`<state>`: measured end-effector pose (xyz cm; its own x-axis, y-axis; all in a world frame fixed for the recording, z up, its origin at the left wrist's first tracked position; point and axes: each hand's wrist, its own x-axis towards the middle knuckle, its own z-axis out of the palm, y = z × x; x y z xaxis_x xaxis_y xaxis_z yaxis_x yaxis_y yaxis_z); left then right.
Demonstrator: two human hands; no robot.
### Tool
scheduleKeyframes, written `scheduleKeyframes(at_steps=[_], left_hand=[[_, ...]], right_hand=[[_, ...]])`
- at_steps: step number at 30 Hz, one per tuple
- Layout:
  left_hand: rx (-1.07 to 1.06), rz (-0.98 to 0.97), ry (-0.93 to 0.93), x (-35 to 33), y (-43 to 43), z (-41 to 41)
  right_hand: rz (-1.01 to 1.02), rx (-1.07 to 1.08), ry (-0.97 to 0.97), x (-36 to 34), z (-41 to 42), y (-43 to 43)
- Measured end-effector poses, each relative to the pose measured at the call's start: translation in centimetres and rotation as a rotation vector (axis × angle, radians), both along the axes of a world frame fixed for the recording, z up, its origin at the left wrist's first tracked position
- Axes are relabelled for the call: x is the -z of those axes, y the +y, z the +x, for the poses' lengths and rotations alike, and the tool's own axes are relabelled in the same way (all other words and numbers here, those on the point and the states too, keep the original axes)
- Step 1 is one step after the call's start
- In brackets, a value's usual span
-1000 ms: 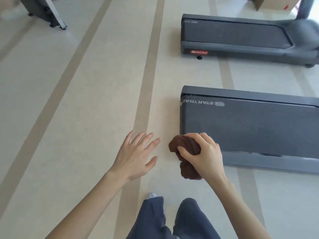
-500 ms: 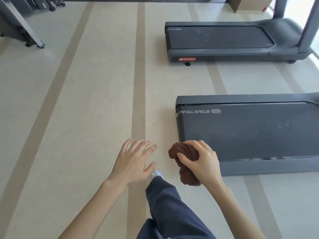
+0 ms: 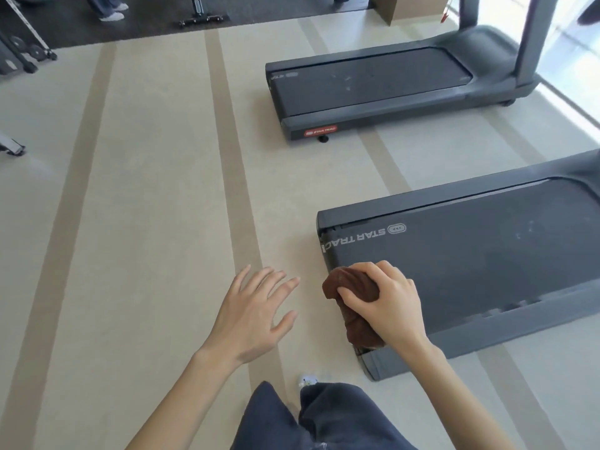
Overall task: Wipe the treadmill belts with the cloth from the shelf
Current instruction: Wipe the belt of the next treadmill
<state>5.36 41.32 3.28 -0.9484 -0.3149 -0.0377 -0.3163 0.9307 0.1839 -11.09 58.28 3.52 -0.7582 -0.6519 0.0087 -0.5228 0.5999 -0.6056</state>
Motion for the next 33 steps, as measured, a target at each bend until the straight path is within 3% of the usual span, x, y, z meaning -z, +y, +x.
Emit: scheduleKeyframes(at_steps=[8,21,33], left_hand=[[0.155,0.030,-0.021,2.0,-8.9,-4.9],[0.475,-0.020,0.015,0.4,-29.7,-12.3],[0.720,0.004,-0.004,3.2,-37.1,-23.7]], right_hand=[[0.045,0.216,-0.047,3.0,-1.0,-4.3],[-0.012,0.495,-0.019,0.9,-3.8,-23.4],[-0.019,0.750,-0.053,3.8,-9.7,-29.8]])
